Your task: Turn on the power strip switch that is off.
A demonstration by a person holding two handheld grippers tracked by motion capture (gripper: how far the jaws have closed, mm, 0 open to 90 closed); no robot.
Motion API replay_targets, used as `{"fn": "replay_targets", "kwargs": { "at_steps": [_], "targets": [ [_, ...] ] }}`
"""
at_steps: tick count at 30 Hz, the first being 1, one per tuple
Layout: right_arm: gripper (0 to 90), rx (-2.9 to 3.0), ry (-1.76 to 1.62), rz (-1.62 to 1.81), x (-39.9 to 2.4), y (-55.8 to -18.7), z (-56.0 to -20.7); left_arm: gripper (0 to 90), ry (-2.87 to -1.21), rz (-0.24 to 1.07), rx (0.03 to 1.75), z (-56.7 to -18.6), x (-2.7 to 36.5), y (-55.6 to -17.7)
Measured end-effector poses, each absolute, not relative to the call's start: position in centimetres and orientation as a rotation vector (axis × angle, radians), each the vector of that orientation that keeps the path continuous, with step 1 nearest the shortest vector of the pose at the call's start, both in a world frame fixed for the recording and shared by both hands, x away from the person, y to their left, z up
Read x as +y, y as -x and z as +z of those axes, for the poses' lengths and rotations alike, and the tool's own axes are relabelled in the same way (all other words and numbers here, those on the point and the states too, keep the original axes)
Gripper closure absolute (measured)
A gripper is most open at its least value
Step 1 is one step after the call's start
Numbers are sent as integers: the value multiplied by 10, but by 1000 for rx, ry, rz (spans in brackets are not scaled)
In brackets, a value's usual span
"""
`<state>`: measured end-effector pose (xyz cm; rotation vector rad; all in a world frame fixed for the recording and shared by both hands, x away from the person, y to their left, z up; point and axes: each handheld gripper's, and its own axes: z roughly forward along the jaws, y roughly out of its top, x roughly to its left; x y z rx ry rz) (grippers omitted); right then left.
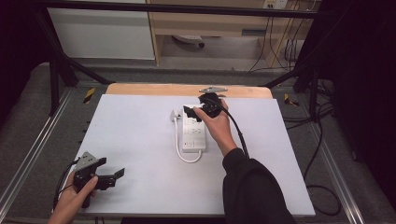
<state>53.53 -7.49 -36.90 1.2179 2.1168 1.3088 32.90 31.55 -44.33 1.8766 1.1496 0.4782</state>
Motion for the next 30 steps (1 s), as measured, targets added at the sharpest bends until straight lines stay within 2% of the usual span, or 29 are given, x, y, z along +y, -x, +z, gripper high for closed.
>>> {"fn": "replay_targets", "kwargs": {
  "at_steps": [30],
  "targets": [
    [44,2050,-1199,1366,-125,-504,-353,91,-1881,481,1150,-443,316,-329]
  ]
}}
